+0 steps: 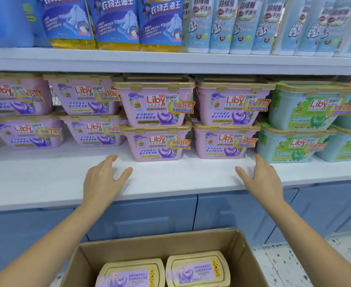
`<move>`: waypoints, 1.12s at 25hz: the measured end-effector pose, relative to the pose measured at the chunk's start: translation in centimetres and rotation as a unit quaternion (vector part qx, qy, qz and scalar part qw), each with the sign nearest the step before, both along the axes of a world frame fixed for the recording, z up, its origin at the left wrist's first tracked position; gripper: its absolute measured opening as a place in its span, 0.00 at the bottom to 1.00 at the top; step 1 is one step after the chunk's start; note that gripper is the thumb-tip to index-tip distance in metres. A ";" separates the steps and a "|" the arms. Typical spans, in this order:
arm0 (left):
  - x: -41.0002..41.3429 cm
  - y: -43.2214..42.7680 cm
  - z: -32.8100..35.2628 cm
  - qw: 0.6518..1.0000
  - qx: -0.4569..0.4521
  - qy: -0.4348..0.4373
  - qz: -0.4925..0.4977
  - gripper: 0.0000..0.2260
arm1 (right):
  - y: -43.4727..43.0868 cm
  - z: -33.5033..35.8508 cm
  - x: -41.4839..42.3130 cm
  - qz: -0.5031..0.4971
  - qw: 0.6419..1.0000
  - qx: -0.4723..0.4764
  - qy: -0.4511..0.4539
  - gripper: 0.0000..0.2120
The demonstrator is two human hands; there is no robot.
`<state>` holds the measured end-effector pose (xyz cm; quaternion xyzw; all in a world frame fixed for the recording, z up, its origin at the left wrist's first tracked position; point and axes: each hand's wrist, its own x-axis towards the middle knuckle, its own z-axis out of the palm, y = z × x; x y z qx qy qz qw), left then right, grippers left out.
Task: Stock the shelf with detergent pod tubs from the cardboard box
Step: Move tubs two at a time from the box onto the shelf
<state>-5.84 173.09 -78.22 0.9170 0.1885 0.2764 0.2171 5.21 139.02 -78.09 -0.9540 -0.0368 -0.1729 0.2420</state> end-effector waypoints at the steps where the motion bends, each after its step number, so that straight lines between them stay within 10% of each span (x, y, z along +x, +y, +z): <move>1: -1.9 0.0 -0.2 0.999 0.026 -0.022 -0.011 0.28 | -0.3 -0.5 -1.3 0.009 1.000 -0.011 -0.009 0.31; 7: -12.1 -0.2 -4.9 0.994 0.071 -0.075 -0.047 0.21 | -1.2 -6.8 -10.1 0.085 0.994 -0.063 -0.006 0.28; 13: -15.9 -1.1 -13.7 0.991 0.027 0.114 -0.067 0.21 | -0.6 -14.8 -14.7 0.113 0.979 -0.085 0.149 0.27; 20: -13.8 -0.5 -22.6 0.940 -0.157 0.299 0.047 0.21 | 0.4 -20.9 -13.4 0.024 0.936 0.054 0.346 0.31; 28: -11.5 0.2 -25.8 0.868 -0.384 0.262 0.174 0.21 | 0.8 -25.1 -10.6 -0.080 0.883 0.236 0.398 0.24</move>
